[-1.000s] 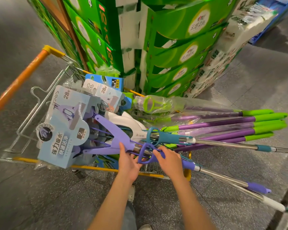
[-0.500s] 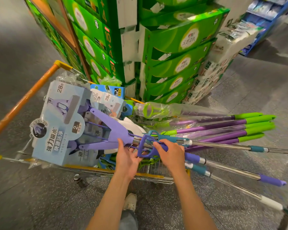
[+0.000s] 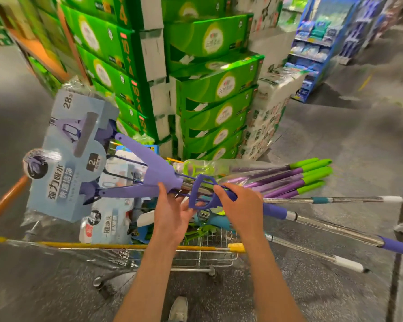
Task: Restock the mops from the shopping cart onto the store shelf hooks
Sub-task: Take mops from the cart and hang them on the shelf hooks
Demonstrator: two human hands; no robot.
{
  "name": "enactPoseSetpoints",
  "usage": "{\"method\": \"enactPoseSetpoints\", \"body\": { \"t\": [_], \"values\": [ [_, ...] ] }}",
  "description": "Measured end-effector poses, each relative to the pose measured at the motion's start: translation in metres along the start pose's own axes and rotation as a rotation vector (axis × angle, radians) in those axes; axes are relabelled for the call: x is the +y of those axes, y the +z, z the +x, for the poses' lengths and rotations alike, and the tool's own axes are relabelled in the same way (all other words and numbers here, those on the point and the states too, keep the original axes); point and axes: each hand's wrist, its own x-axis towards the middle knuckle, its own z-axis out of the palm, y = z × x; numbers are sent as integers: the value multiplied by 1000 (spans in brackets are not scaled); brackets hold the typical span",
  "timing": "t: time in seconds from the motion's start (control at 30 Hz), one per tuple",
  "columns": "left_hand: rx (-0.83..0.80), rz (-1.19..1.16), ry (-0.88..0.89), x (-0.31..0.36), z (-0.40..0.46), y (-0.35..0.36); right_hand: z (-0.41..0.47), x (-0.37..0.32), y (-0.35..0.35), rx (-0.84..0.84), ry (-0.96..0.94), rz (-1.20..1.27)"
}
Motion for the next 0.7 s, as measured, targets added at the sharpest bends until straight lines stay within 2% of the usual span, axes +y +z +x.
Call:
{"method": "enactPoseSetpoints", "body": {
  "t": [0.17, 0.27, 0.53, 0.7],
  "values": [
    [-99, 53, 18, 1, -39, 28, -28, -6, -51, 171, -15, -6],
    [-175, 69, 20, -4, -59, 42, -48, -2, -75, 274, 29, 91],
    [-353, 128, -90, -21, -97, 84, -93, 10, -127, 487, 175, 138],
    [-489, 205, -168, -32, -104, 101, -116, 9, -142, 615, 264, 51]
  ]
}}
